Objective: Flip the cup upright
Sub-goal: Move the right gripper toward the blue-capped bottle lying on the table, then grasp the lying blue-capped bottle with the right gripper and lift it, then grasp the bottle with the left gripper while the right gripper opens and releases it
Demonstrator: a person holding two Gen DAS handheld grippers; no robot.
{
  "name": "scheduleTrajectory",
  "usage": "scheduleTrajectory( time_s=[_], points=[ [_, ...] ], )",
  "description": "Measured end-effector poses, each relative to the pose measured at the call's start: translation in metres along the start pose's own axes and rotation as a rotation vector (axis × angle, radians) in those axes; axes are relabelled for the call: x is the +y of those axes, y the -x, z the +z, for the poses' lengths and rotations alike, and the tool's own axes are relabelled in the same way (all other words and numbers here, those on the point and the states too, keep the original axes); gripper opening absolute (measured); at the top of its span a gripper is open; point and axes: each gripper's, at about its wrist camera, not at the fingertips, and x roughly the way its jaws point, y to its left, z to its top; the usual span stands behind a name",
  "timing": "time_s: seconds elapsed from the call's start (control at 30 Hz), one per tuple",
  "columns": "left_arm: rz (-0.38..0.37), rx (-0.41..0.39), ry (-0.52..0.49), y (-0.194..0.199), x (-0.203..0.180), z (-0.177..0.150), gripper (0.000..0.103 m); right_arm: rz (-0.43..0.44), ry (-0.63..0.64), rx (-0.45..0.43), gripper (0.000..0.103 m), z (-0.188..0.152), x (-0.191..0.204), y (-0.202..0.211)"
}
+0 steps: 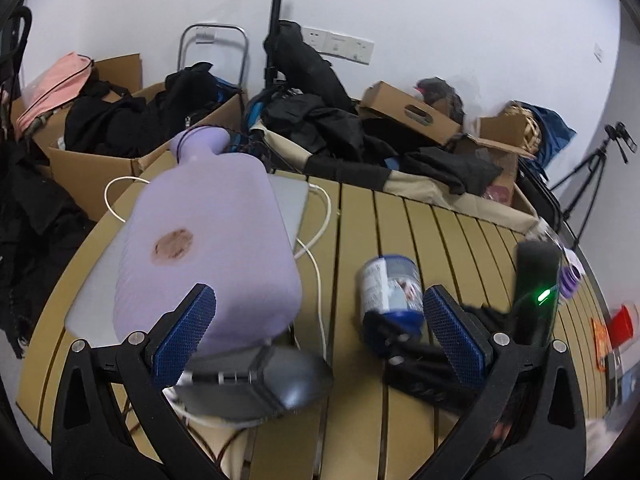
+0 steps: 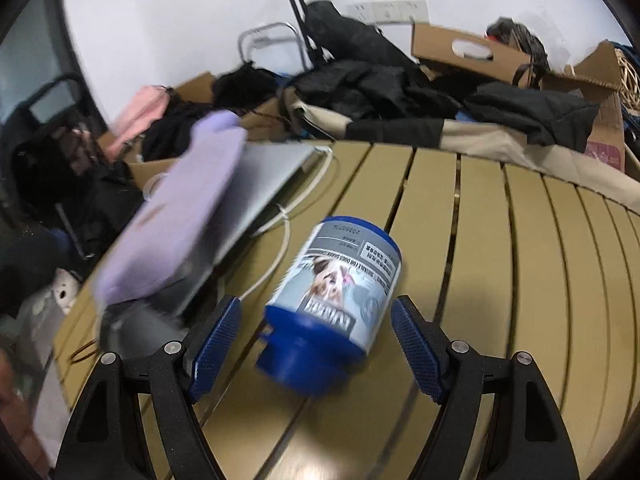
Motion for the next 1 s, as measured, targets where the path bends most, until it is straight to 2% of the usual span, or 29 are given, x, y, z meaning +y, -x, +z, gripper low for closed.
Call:
scheduleTrajectory(
  time_s=[0.03,0.07,0.1,0.17,0.27,0.33,0.43,0.63,0.7,0.8,0.87,1.0],
  points=[
    [-0.013,-0.01,0.002,-0.001,-0.002,0.001,0.102,0.017,-0.013,0.007,0.079,-0.003,-0.004,-0.002],
    [-0.03,-0.011,-0.007,-0.002,-0.006,0.002,0.102,0.042,-0.017,0.0,0.071,-0.005,-0.008,-0.001],
    [-0.039,-0.007,-0.017,-0.004,-0.009,0.003,0.102,0.054,-0.004,-0.01,0.069,-0.008,-0.011,0.004],
    [-0.049,0.005,-0.051,-0.008,-0.022,0.001,0.102,0.054,0.027,-0.012,0.069,-0.015,-0.02,0.015],
    [-0.076,0.04,-0.066,-0.014,-0.045,-0.005,0.101,0.128,0.099,0.007,0.069,-0.036,-0.041,0.047],
    [-0.139,0.08,-0.085,-0.019,-0.069,-0.014,0.099,0.161,0.191,0.02,0.069,-0.057,-0.052,0.071],
    [-0.168,0.159,-0.123,-0.035,-0.107,-0.031,0.094,0.142,0.283,0.006,0.069,-0.092,-0.068,0.108],
    [-0.227,0.334,-0.17,-0.075,-0.179,-0.078,0.064,0.179,0.374,-0.001,0.069,-0.128,-0.085,0.144],
    [-0.196,0.352,-0.25,-0.081,-0.199,-0.089,0.043,0.189,0.388,-0.006,0.07,-0.132,-0.093,0.152],
    [-0.163,0.387,-0.232,-0.084,-0.202,-0.096,0.03,0.158,0.37,-0.032,0.07,-0.133,-0.112,0.161],
    [-0.135,0.386,-0.228,-0.08,-0.197,-0.1,0.028,0.131,0.315,-0.06,0.071,-0.131,-0.131,0.166],
    [-0.098,0.384,-0.248,-0.071,-0.194,-0.108,0.029,0.136,0.198,-0.096,0.071,-0.126,-0.157,0.165]
  ],
)
